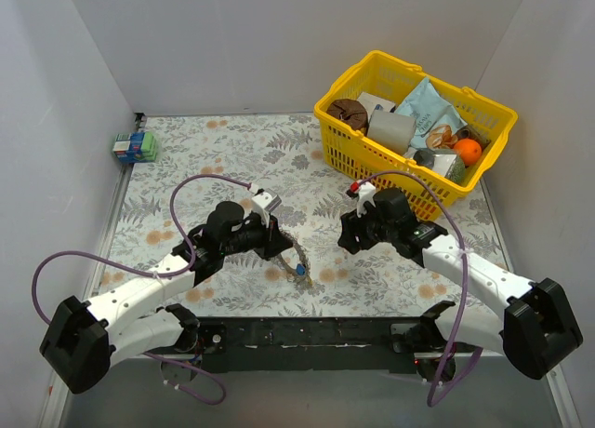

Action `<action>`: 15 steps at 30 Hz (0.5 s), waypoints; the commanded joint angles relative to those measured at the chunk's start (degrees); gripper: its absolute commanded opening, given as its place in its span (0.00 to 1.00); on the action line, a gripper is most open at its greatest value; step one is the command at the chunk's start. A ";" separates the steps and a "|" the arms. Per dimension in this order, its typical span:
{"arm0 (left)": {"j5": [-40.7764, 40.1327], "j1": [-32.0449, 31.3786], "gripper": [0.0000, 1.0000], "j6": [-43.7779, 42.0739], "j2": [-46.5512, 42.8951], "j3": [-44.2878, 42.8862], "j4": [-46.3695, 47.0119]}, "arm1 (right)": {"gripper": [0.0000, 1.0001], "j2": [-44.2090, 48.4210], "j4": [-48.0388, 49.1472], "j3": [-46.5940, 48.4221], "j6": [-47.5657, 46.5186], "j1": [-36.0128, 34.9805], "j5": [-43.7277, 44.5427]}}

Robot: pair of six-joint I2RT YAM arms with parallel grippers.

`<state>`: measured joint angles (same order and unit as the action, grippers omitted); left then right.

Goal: Put the keys on the keyring

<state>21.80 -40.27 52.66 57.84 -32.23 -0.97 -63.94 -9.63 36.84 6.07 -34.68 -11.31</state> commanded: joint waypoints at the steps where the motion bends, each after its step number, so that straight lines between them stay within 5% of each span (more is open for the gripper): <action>1: 0.87 -0.33 0.00 -0.55 0.25 -0.55 0.01 | 0.64 -2.85 -1.36 1.04 0.17 -0.30 3.31; 15: 1.58 -0.95 0.00 -0.37 0.34 -0.56 0.18 | 0.63 -13.66 0.48 1.57 1.49 -0.13 6.48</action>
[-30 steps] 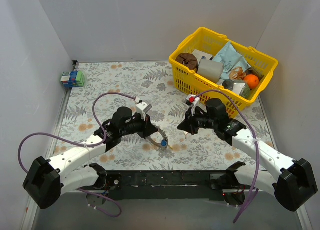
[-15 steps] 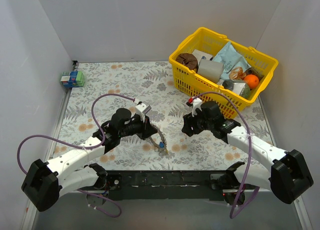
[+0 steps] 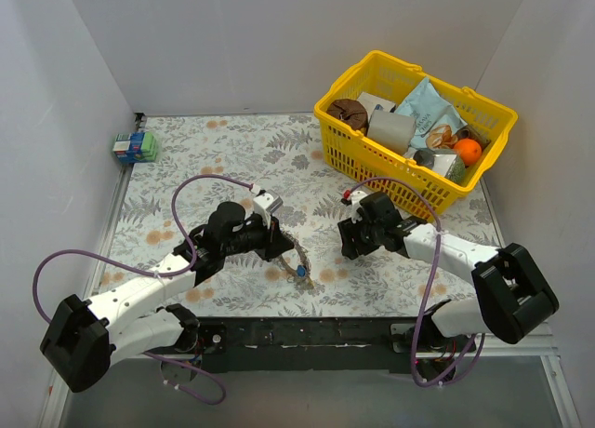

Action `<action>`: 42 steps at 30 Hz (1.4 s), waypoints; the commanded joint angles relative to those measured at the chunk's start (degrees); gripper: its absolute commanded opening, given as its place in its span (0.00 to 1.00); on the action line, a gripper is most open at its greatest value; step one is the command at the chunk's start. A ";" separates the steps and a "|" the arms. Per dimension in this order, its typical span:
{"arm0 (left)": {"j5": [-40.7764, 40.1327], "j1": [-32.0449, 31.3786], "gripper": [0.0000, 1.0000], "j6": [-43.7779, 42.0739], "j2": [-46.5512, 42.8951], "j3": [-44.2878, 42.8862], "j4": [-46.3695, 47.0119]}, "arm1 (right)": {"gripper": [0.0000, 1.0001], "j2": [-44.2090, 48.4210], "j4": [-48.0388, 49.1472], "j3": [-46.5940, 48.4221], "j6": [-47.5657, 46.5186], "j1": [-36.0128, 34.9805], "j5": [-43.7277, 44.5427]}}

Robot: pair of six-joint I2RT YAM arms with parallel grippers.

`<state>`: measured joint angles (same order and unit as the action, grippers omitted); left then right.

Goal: Put the keys on the keyring

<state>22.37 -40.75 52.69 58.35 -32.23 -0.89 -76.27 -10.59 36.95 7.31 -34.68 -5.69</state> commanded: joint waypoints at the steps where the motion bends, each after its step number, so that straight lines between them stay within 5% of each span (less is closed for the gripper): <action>1: 1.10 -0.47 0.00 -0.39 -0.16 -0.47 0.09 | 0.63 -1.77 1.54 1.46 0.16 -0.04 0.42; 9: 1.01 -0.82 0.00 -0.39 -0.43 -0.38 0.09 | 0.61 -5.03 4.79 0.32 0.86 -0.13 -1.07; 25: 0.57 -1.35 0.00 -0.30 -0.08 -0.29 0.09 | 0.28 -7.67 6.19 2.52 3.32 -0.04 0.60; 42: 0.74 -1.61 0.00 -0.57 1.42 -0.56 0.27 | 0.23 -3.45 12.08 -0.65 3.24 0.22 -1.96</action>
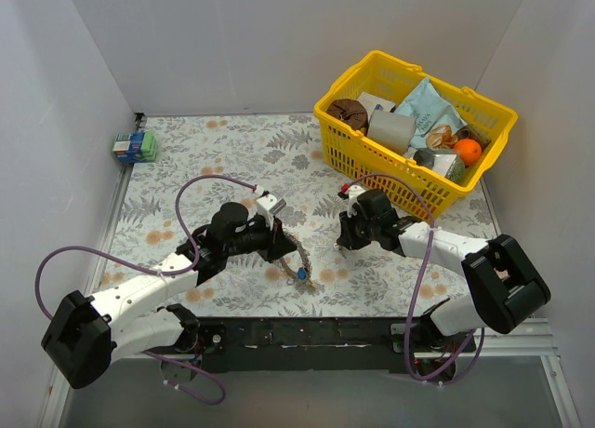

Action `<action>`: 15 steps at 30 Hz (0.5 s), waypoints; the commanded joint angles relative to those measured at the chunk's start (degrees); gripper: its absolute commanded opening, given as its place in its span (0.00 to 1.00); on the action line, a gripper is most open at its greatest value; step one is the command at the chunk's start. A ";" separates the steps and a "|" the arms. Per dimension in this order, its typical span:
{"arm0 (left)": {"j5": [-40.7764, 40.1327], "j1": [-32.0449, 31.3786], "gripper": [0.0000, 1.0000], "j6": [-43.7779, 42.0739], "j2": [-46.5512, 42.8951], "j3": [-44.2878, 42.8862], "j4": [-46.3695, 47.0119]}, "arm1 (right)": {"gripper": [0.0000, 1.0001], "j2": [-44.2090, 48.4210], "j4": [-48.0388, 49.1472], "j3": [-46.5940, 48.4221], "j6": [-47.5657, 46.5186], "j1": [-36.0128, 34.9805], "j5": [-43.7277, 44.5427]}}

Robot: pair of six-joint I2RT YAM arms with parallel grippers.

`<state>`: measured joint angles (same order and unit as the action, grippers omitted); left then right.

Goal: Put the keys on the keyring

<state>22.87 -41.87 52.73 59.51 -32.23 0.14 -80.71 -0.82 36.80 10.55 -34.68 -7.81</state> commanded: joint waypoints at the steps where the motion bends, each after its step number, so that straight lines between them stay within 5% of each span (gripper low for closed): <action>1: 0.24 -0.50 0.00 -0.52 0.17 -0.64 -0.76 | 0.25 0.90 2.31 -0.58 -0.09 0.31 0.25; 7: 0.24 -0.58 0.00 -0.61 0.26 -0.73 -0.76 | 0.47 1.69 3.37 -1.20 -0.26 1.45 -0.45; 15: 0.42 -0.58 0.00 -0.61 0.61 -0.82 -0.85 | 0.54 0.47 5.48 -1.64 -0.79 3.21 -3.25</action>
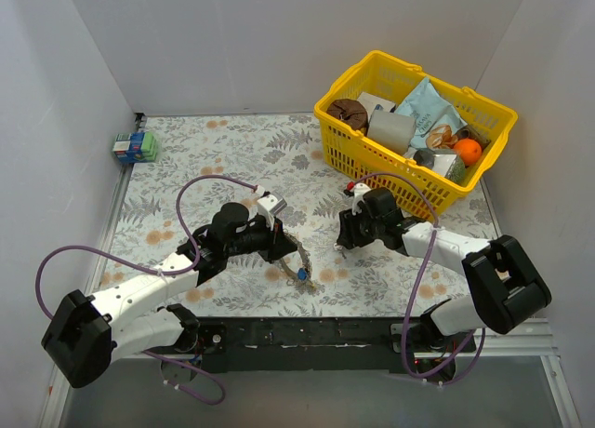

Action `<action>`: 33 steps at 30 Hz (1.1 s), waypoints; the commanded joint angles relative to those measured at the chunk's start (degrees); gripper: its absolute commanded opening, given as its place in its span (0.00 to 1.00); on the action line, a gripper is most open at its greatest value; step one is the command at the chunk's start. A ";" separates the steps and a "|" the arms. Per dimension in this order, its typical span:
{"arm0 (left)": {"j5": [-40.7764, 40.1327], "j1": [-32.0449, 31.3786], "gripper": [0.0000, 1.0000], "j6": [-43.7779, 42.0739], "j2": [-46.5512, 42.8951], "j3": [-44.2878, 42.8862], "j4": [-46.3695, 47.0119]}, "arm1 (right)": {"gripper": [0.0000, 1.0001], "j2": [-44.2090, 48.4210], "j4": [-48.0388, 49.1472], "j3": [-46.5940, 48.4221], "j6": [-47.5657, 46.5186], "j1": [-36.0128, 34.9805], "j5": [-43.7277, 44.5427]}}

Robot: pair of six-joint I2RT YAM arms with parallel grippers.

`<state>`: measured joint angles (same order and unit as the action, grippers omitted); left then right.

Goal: Put the keys on the keyring

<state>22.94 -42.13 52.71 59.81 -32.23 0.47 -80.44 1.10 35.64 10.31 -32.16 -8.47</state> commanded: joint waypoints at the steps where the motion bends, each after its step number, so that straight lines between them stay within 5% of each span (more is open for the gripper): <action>1: 0.44 -0.32 0.00 -0.59 0.57 -0.91 -1.17 | 0.53 -0.06 3.90 -0.48 -0.55 0.70 -2.95; 23: 1.05 -0.50 0.00 -0.68 1.97 -1.26 -1.17 | 0.40 -3.05 5.49 -0.48 -1.43 0.70 -8.93; 33: 1.14 -0.50 0.00 -0.68 2.15 -1.26 -1.17 | 0.42 0.28 3.20 -0.83 2.52 0.70 -6.82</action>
<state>23.38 -42.24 52.71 61.71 -32.32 0.47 -82.94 4.97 35.03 10.52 -31.51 -16.01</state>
